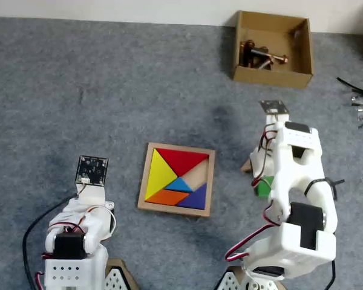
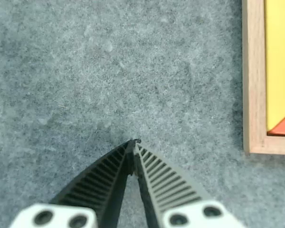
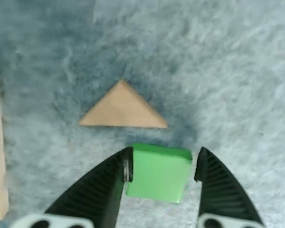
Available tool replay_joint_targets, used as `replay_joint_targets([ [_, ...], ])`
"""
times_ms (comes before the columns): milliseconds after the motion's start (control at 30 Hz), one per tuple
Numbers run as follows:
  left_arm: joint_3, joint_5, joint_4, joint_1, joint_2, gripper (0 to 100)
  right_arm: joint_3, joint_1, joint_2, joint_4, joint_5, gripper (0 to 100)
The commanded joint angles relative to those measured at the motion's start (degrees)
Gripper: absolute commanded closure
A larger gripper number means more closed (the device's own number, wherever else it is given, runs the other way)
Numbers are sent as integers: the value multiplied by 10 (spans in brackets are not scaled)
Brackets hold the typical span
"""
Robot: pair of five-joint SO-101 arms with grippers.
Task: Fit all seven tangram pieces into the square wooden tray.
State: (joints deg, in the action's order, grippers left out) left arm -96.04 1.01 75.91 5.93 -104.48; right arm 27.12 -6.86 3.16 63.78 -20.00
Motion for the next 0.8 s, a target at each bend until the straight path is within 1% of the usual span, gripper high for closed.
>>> replay_joint_targets([
  [0,-10,-1,2,-7,-6,995,-31,-15,-7,7,-9,793],
  [233,-10,-1,2,-7,-6,995,-34,-13,-7,70,-7,793],
  [467,-10,-1,2,-7,-6,995,-29,-7,-5,73,-5,790],
  [533,-10,-1,2,-7,-6,995,-19,-1,-2,66,-5,790],
  [667,-10,-1,2,-7,-6,995,40,35,-4,0,-4,790],
  [767,-10,-1,2,-7,-6,995,65,41,-5,-11,-4,791],
])
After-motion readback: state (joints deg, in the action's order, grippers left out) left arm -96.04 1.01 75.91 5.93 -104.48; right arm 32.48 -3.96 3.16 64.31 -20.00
